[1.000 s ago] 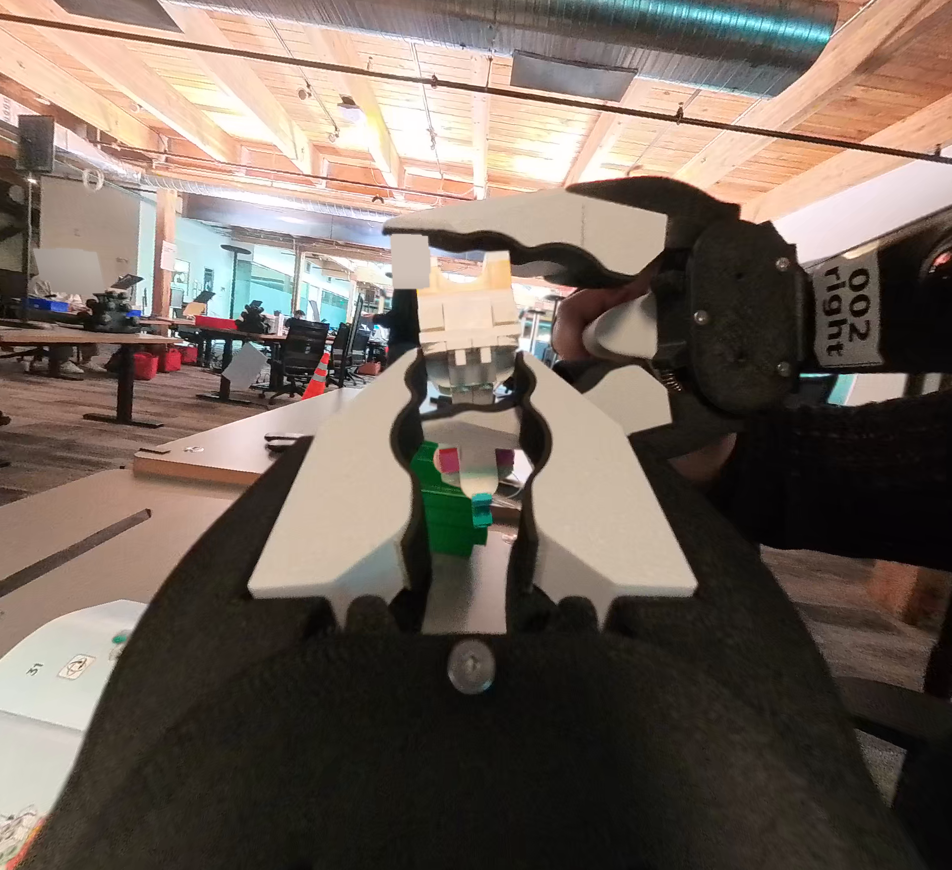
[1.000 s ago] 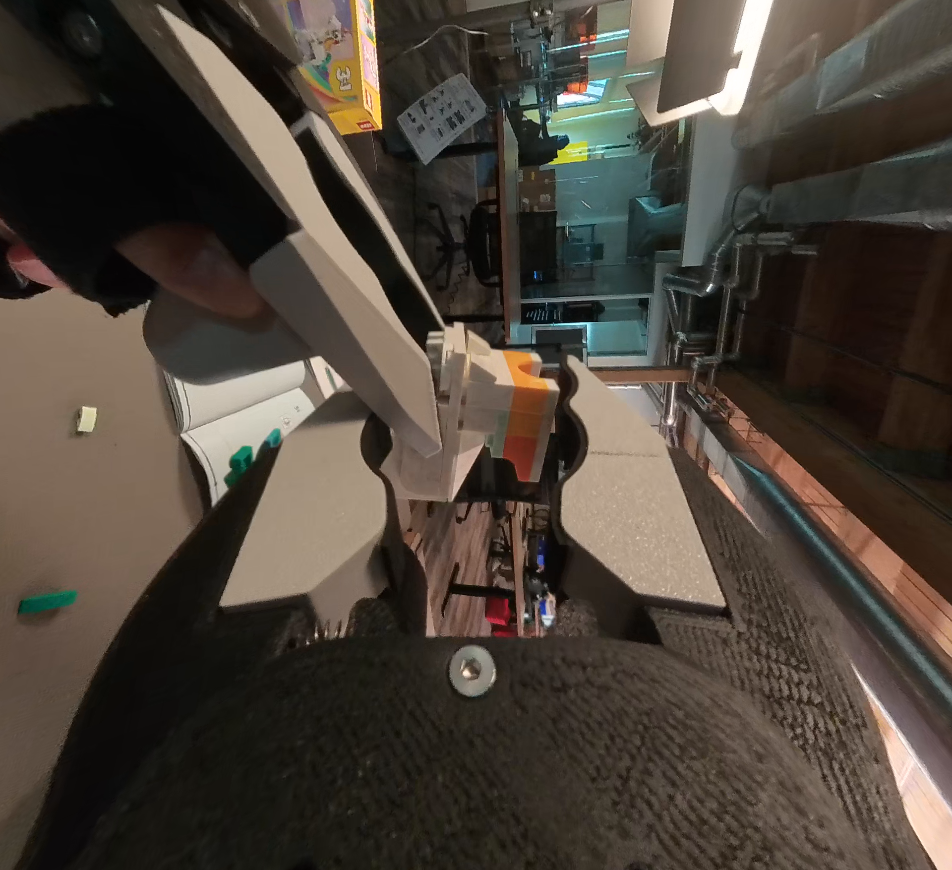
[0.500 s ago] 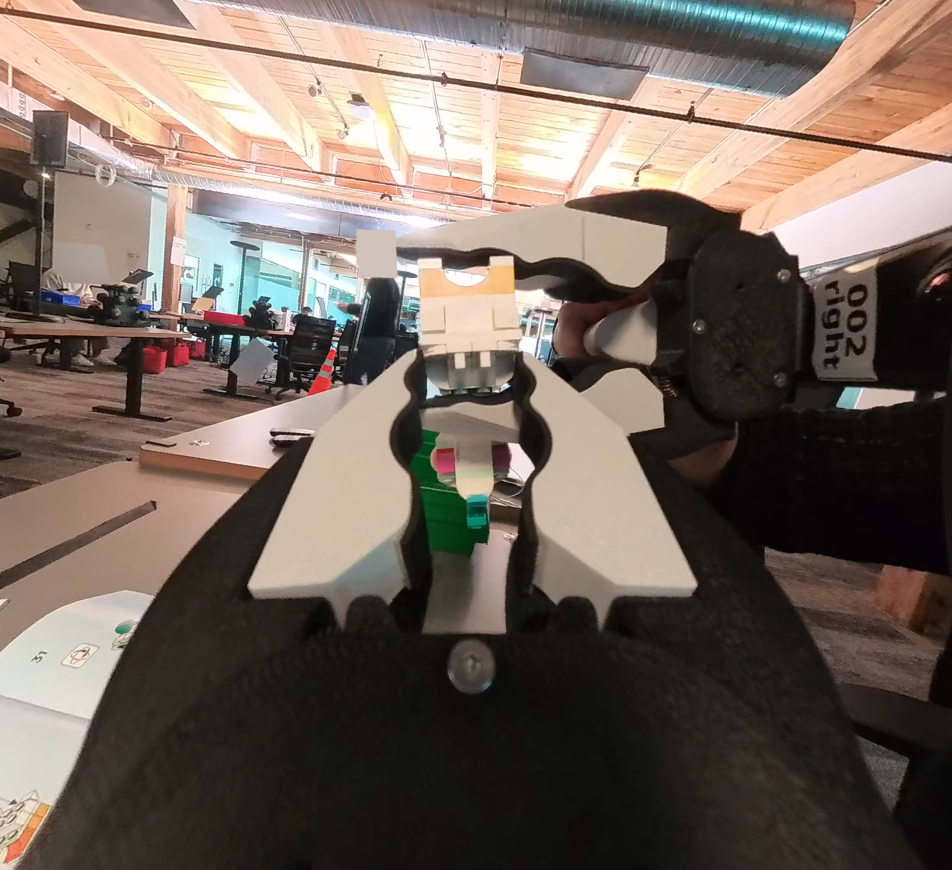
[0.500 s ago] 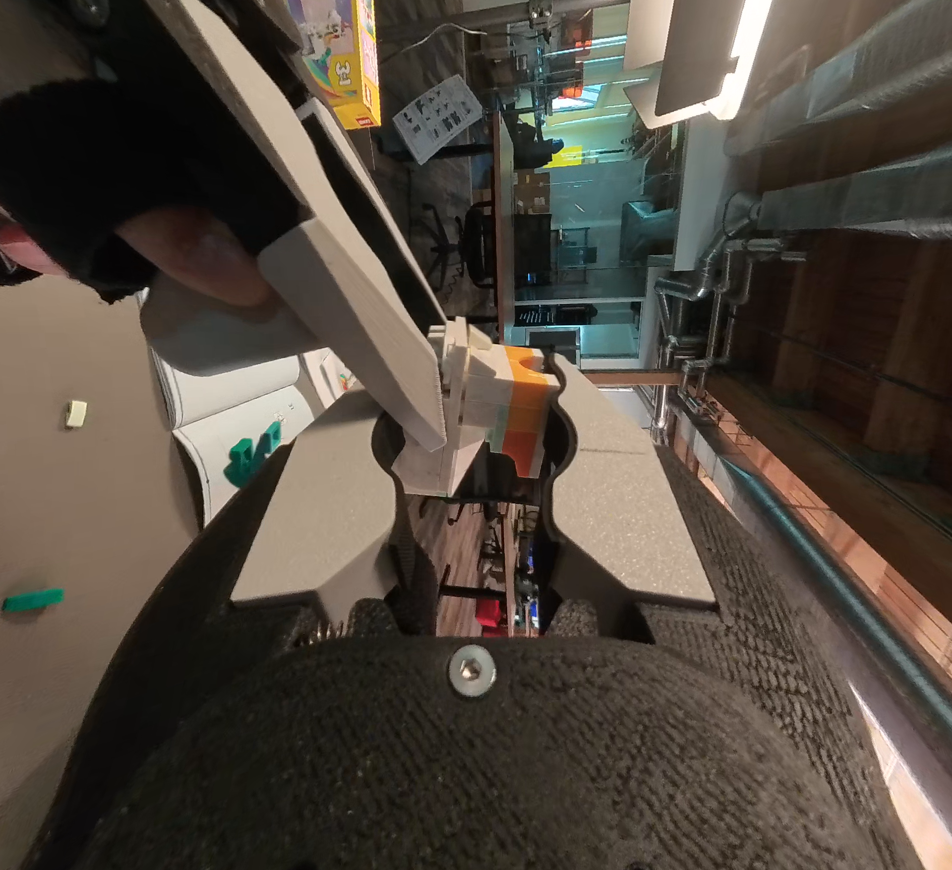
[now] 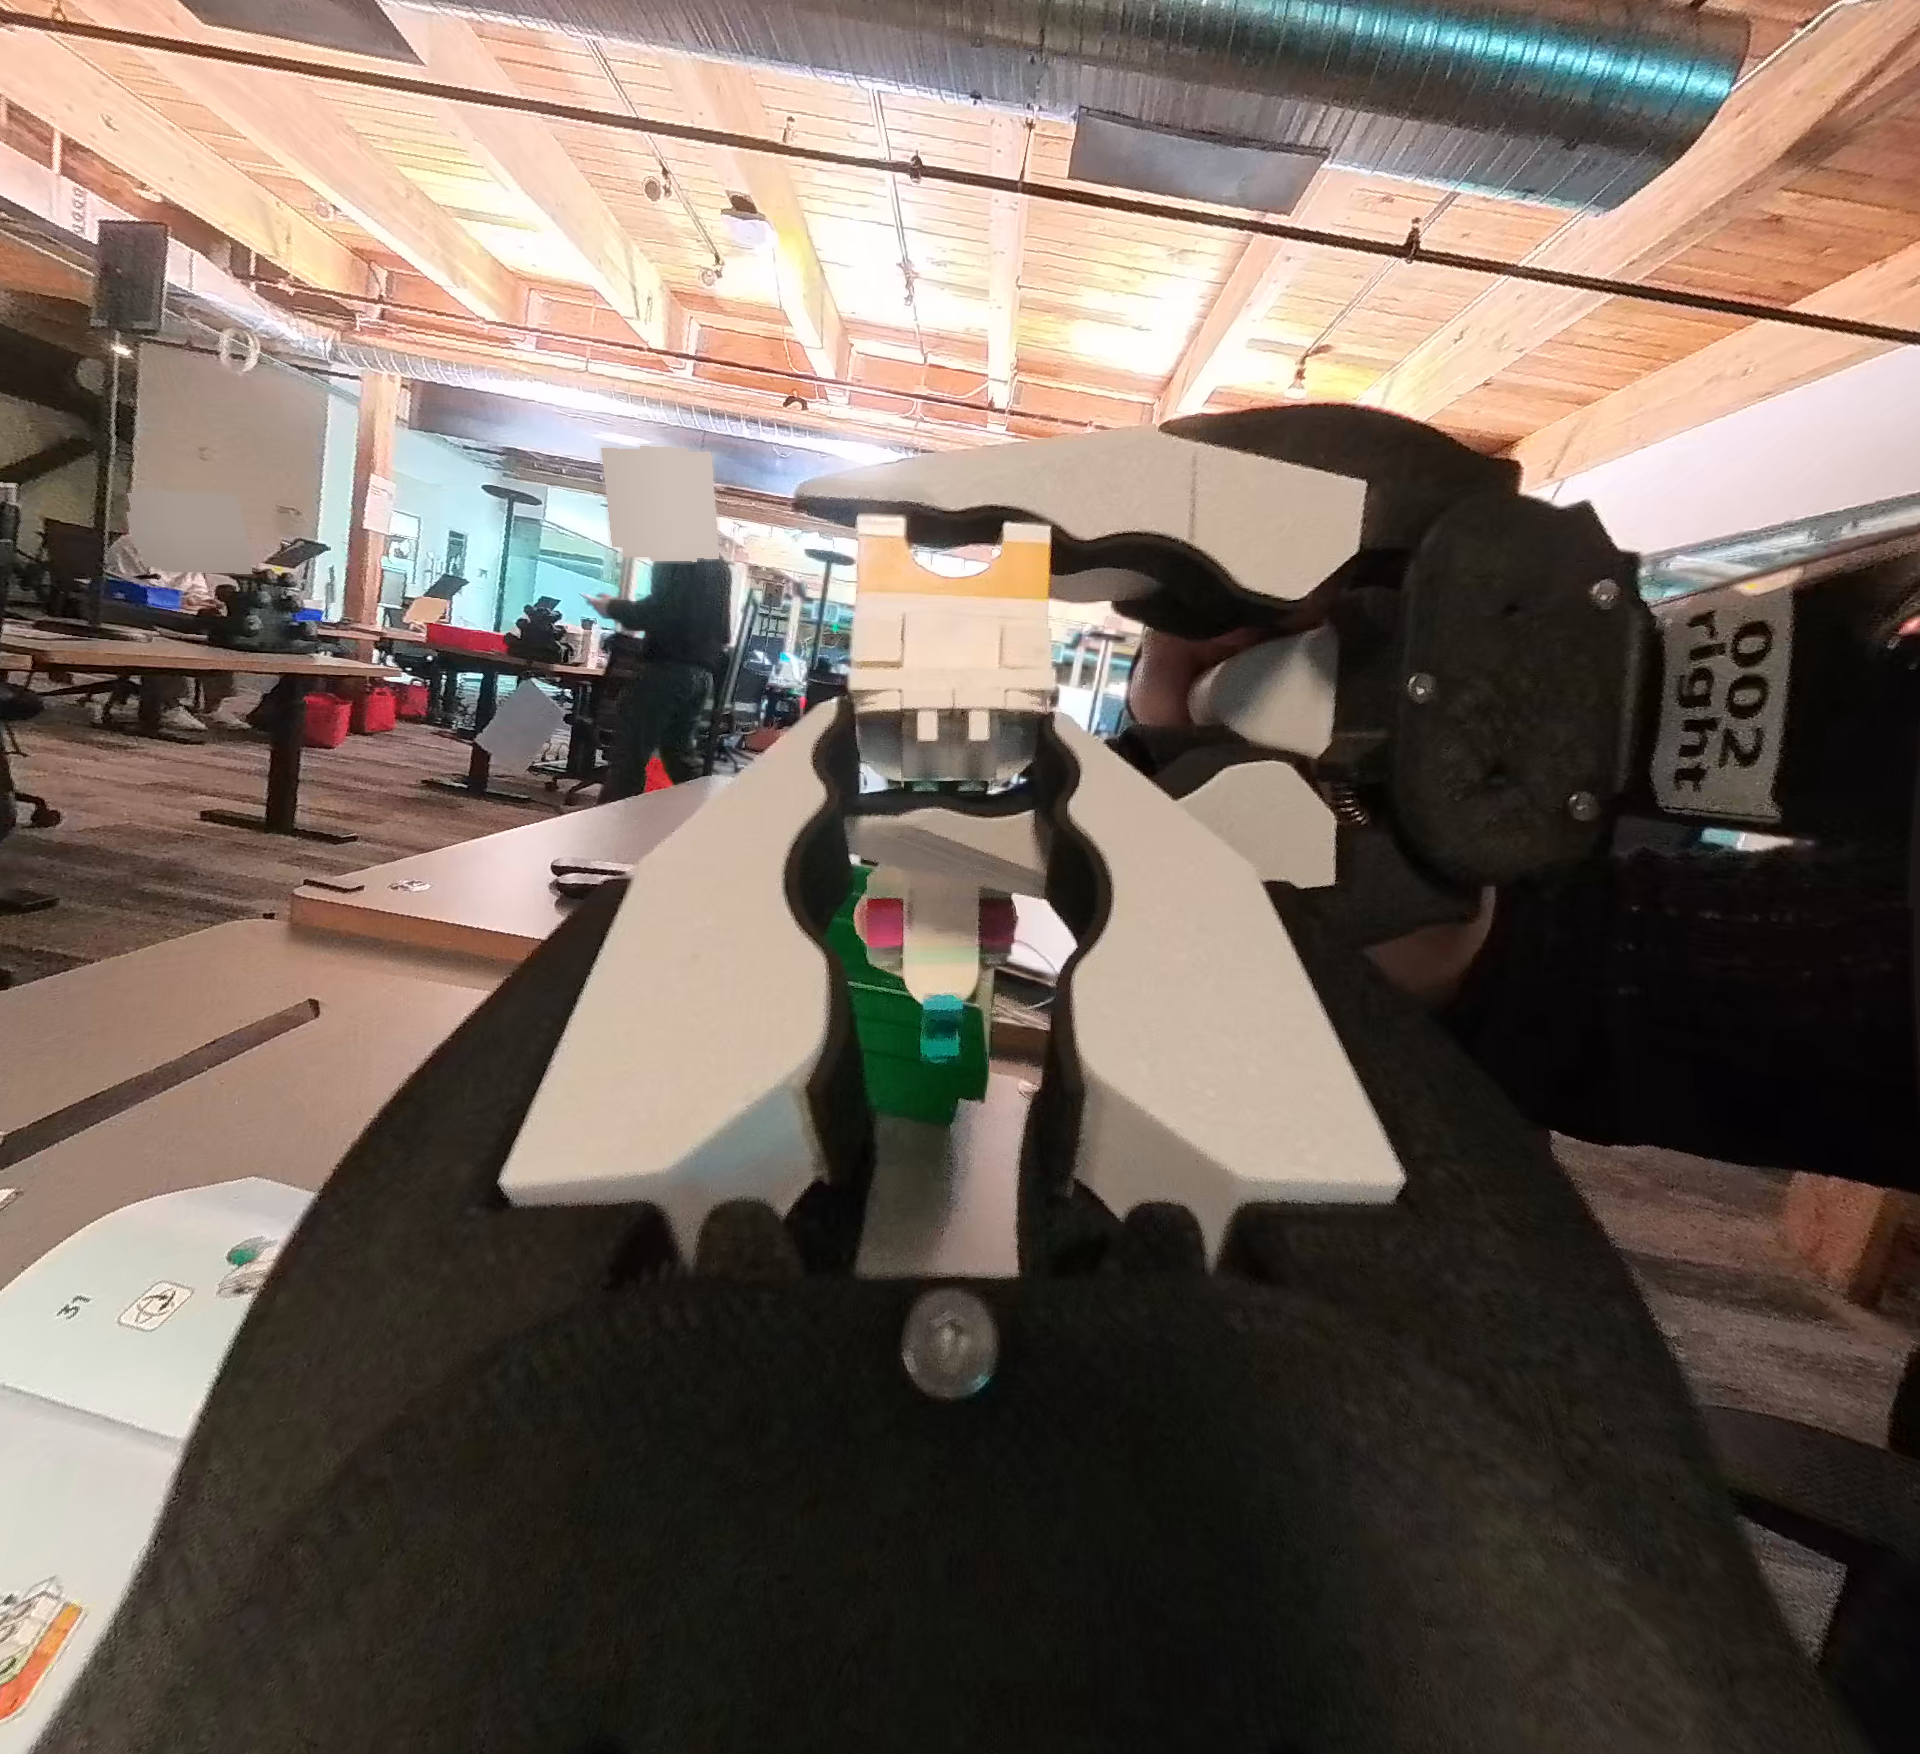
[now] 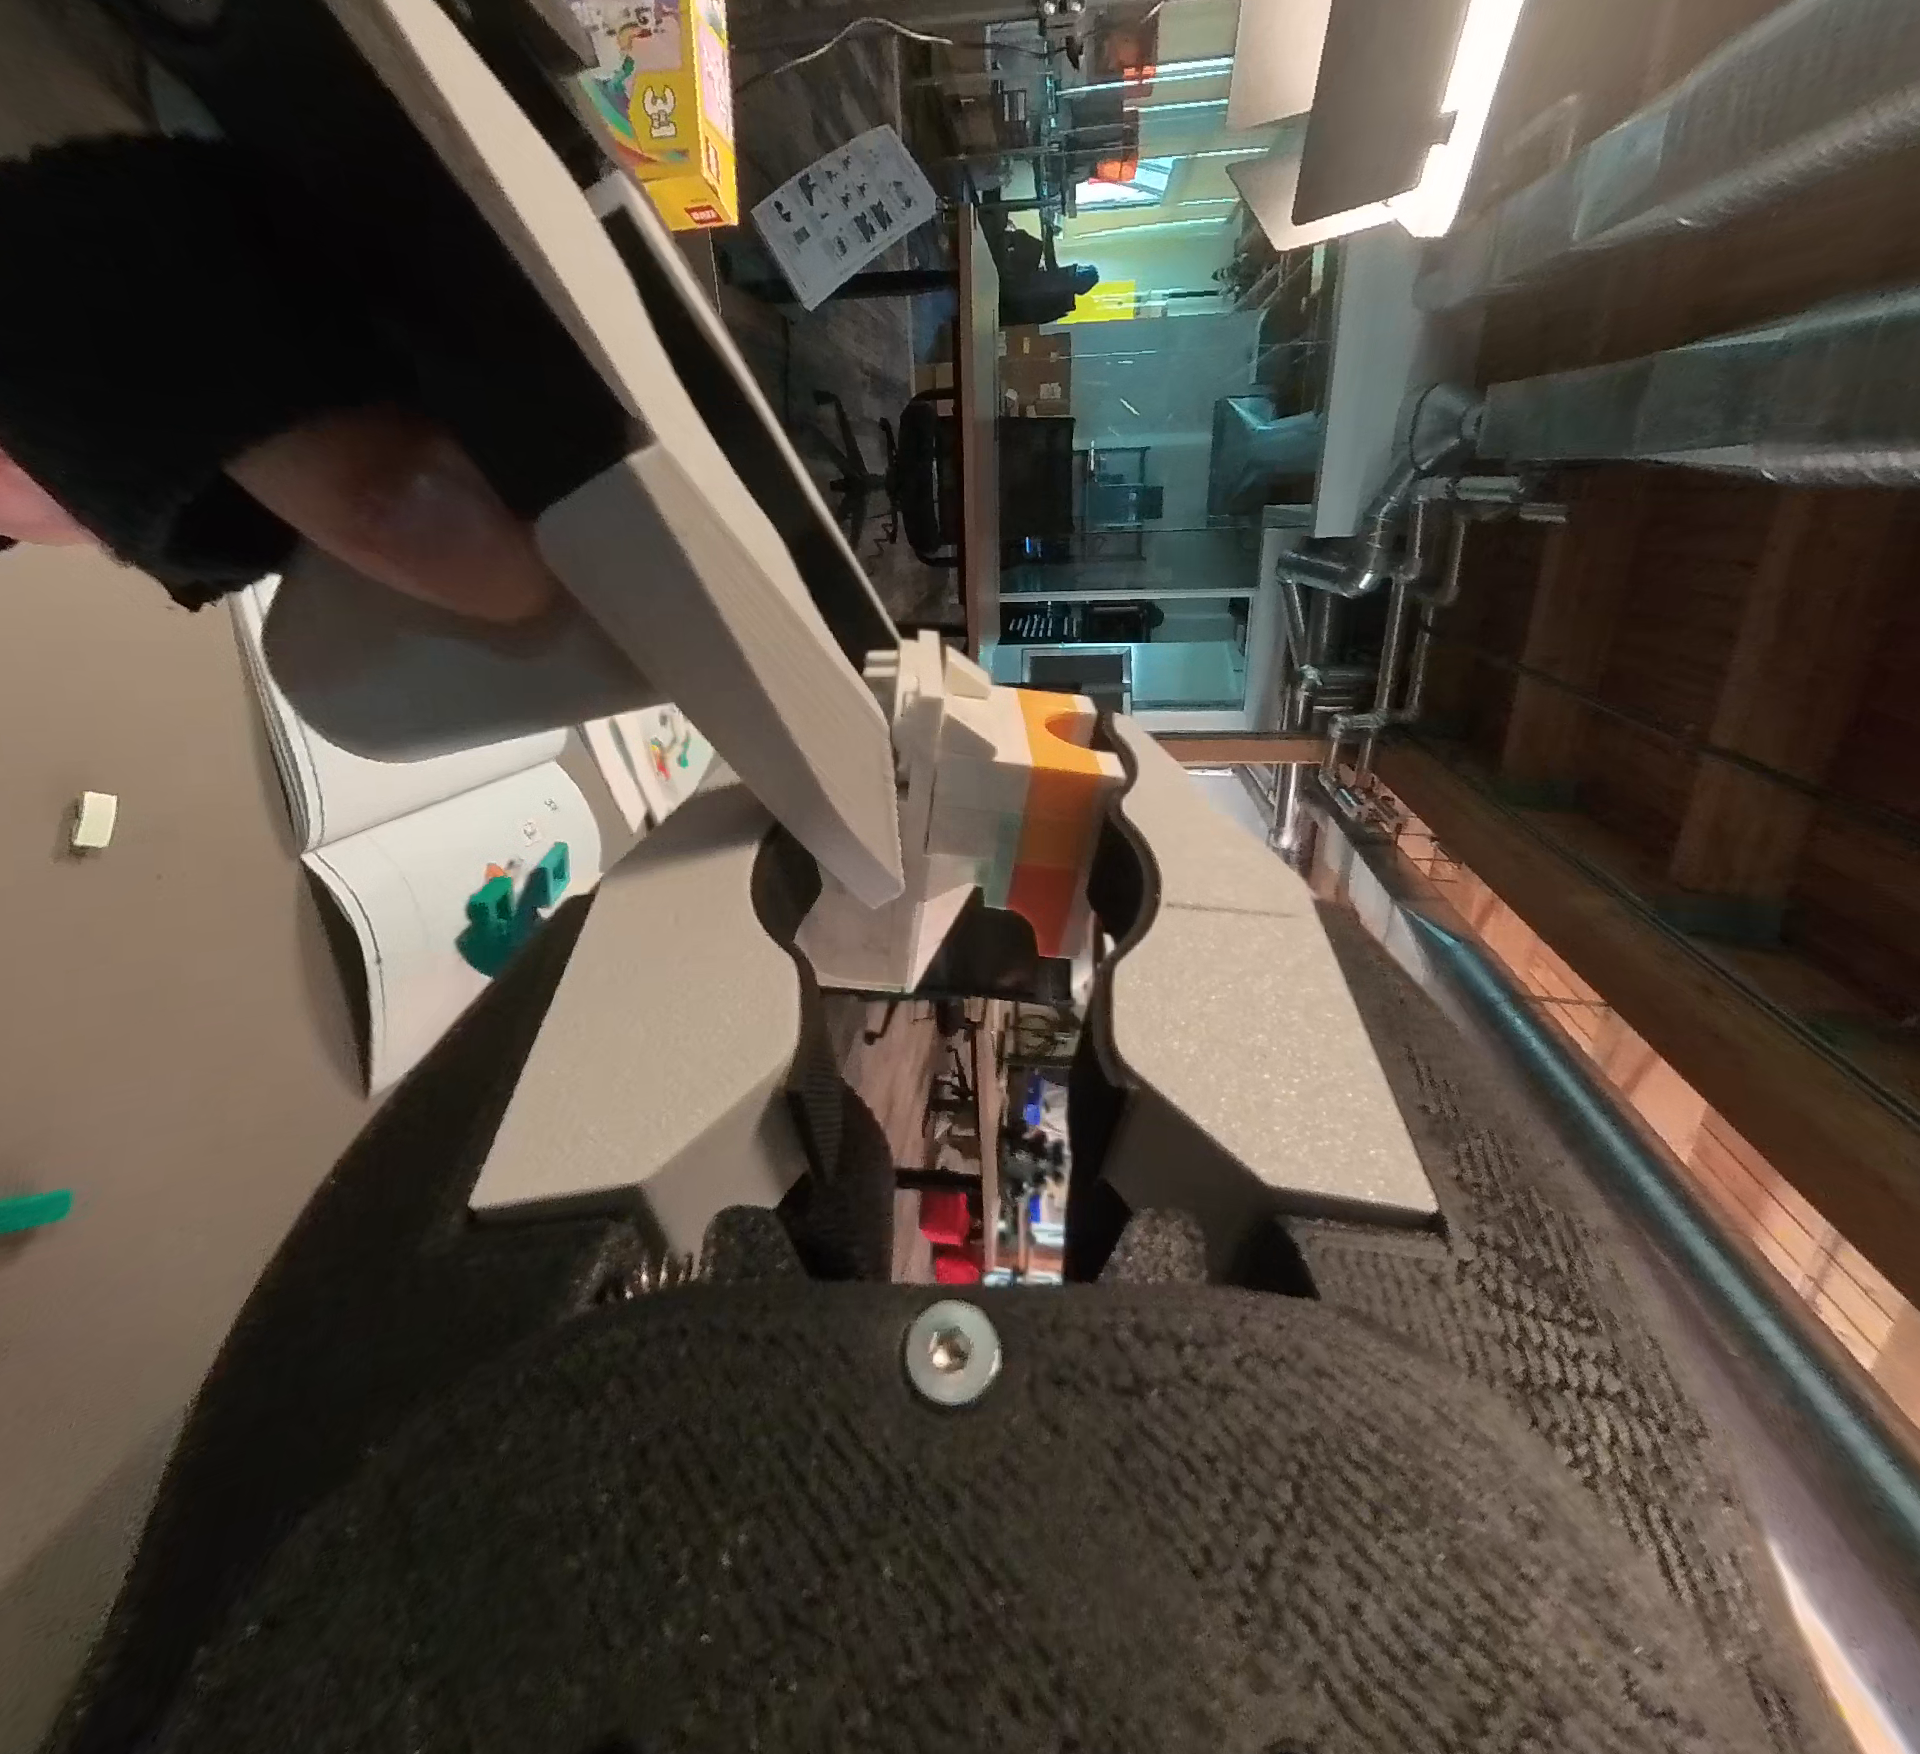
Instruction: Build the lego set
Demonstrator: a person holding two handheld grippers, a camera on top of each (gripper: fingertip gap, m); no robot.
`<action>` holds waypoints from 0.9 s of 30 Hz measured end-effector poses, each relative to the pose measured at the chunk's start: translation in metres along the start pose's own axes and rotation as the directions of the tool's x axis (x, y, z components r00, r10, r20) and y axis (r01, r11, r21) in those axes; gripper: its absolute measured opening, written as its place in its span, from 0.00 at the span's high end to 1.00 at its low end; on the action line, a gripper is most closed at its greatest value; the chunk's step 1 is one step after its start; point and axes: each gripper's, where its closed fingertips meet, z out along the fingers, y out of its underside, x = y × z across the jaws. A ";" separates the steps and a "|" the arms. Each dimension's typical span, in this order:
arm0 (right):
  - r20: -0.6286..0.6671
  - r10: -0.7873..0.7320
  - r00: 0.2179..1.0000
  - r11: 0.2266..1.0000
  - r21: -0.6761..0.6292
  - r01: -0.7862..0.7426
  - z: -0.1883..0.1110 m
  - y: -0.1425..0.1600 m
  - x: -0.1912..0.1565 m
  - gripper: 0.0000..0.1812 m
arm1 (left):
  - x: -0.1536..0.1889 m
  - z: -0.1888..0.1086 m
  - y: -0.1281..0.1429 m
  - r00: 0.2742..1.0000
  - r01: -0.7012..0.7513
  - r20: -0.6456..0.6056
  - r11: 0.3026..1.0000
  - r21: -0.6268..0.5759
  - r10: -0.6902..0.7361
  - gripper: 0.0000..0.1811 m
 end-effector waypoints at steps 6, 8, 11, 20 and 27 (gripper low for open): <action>-0.019 -0.045 0.999 0.999 -0.014 0.045 0.000 0.001 0.000 0.72 | -0.001 0.001 0.002 1.000 -0.019 0.021 1.000 -0.018 0.019 0.82; -0.024 -0.055 0.998 0.998 -0.016 0.055 0.000 0.001 0.000 0.72 | -0.001 0.000 0.002 0.999 -0.023 0.027 0.999 -0.024 0.024 0.82; -0.042 -0.088 0.995 0.996 -0.010 0.088 -0.002 0.000 0.001 0.72 | 0.000 0.001 0.002 0.999 -0.045 0.030 0.999 -0.028 0.045 0.82; -0.073 -0.075 0.994 0.997 0.028 0.077 -0.002 0.005 -0.003 0.71 | -0.001 0.003 0.009 0.988 -0.134 0.063 0.987 -0.084 0.140 0.82; -0.015 -0.027 1.000 0.999 0.029 0.028 0.006 0.018 -0.018 0.71 | -0.011 0.006 0.026 0.992 -0.085 0.082 0.988 -0.130 0.096 0.82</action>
